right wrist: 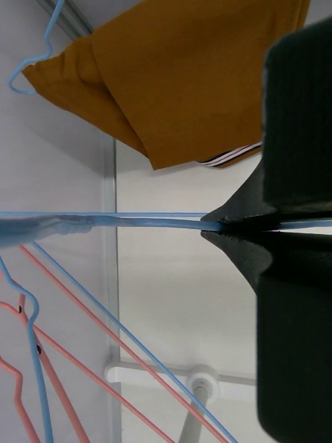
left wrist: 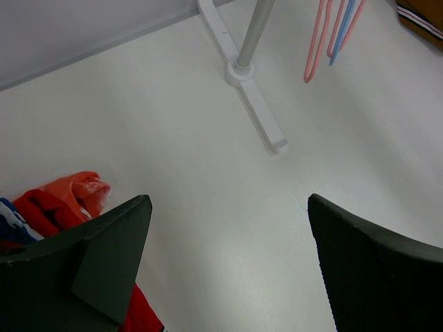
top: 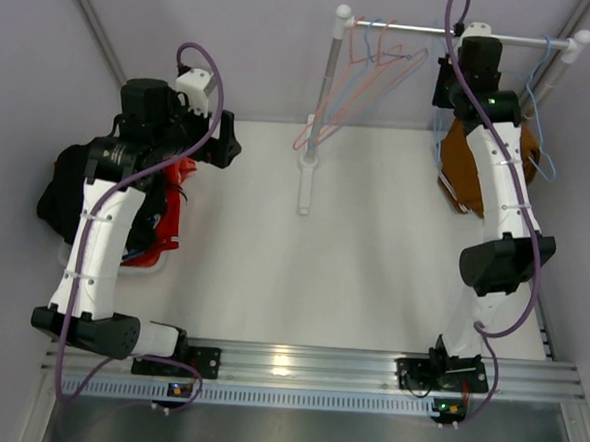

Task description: Remove the trousers from the hanger

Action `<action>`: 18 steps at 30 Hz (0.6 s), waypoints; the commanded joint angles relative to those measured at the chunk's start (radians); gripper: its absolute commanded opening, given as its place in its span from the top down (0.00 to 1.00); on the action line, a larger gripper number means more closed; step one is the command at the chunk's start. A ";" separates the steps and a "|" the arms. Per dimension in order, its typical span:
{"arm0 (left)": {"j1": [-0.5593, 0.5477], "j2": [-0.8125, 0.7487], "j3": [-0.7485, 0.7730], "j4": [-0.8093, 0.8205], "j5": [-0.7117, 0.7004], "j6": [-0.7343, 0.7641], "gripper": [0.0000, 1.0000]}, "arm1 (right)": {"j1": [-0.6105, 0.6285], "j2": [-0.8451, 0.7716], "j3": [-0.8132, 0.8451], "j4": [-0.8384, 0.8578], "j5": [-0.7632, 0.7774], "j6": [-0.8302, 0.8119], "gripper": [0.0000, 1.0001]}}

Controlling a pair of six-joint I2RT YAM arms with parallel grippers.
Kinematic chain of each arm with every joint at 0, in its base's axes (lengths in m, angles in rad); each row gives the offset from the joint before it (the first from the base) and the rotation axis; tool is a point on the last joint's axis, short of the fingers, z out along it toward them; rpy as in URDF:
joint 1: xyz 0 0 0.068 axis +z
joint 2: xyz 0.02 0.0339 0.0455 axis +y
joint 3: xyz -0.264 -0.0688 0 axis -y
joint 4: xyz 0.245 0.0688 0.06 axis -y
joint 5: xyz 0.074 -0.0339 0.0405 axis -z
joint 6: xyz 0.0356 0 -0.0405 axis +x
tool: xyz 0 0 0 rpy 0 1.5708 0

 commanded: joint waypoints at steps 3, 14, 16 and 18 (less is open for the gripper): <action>-0.004 -0.049 -0.027 0.052 0.007 -0.021 0.01 | 0.022 0.062 0.072 0.037 0.027 -0.035 1.00; -0.004 -0.076 -0.057 0.053 -0.045 -0.001 0.01 | 0.052 0.038 0.027 0.045 -0.086 -0.034 0.85; -0.004 -0.075 -0.057 0.063 -0.085 0.004 0.01 | 0.052 0.013 -0.008 0.048 -0.102 -0.028 0.76; -0.004 -0.069 -0.055 0.066 -0.098 0.020 0.01 | 0.052 -0.036 -0.058 0.056 -0.108 -0.023 0.68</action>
